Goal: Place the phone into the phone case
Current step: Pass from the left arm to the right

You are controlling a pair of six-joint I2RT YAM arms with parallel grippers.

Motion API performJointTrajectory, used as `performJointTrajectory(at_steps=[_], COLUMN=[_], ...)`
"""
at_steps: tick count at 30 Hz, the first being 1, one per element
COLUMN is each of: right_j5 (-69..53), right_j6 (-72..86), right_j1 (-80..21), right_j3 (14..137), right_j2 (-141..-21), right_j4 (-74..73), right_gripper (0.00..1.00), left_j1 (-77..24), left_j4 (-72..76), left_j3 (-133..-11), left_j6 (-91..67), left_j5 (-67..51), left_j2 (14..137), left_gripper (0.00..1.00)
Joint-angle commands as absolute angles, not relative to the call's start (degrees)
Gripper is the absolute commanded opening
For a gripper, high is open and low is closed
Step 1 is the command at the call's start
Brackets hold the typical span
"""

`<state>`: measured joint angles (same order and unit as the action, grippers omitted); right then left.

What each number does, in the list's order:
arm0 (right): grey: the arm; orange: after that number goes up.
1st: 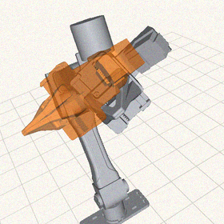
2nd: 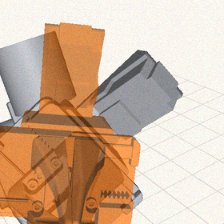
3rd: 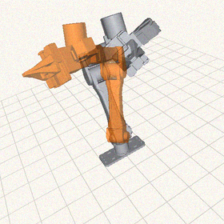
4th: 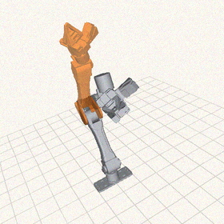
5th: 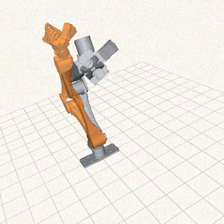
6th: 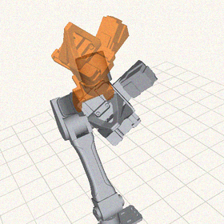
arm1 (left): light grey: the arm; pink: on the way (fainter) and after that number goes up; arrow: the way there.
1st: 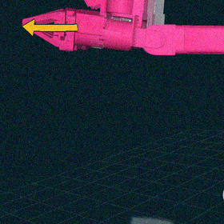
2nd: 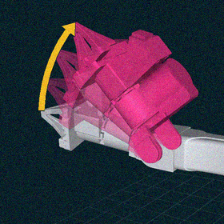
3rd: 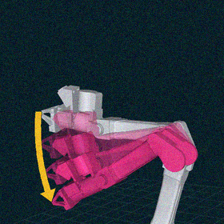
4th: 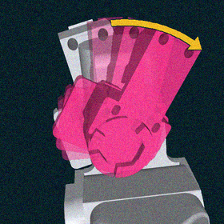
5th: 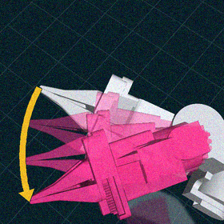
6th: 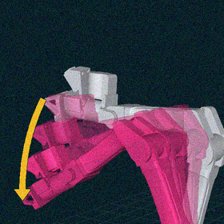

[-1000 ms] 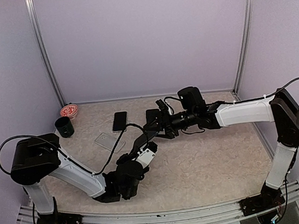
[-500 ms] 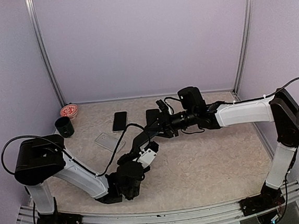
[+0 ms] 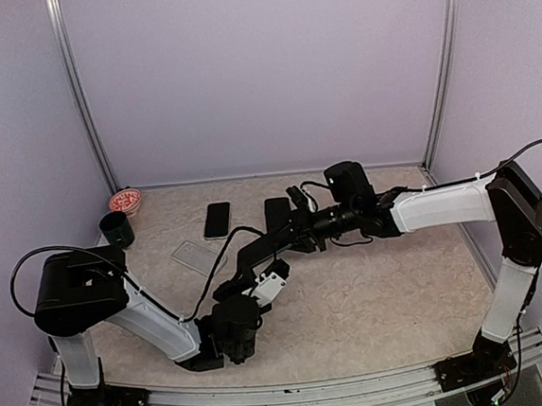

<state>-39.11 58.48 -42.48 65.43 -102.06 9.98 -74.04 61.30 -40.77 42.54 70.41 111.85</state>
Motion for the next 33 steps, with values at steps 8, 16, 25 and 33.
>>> performJointTrajectory(at_steps=[8, 16, 25, 33], right_j5=[-41.0, -41.1, -41.6, -42.4], right_j6=[58.7, 59.4, 60.6, 61.8], right_j1=[-41.4, -40.5, -39.6, -39.1], right_j3=[63.6, 62.4, 61.5, 61.3], right_j2=[-102.0, -101.2, -100.8, -100.5], right_j4=[15.3, 16.5, 18.5, 20.6], right_gripper=[0.2, 0.15, 0.07, 0.0], left_j1=[-74.3, -74.0, -73.9, -73.5], left_j4=[70.6, 71.5, 72.7, 72.9], left_j3=[-41.0, -40.9, -39.9, -38.9], left_j6=[42.1, 42.3, 42.5, 41.0], left_j5=[72.1, 72.0, 72.3, 72.6], left_j2=[111.8, 111.7, 111.6, 110.7], left_gripper=[0.2, 0.36, 0.53, 0.75])
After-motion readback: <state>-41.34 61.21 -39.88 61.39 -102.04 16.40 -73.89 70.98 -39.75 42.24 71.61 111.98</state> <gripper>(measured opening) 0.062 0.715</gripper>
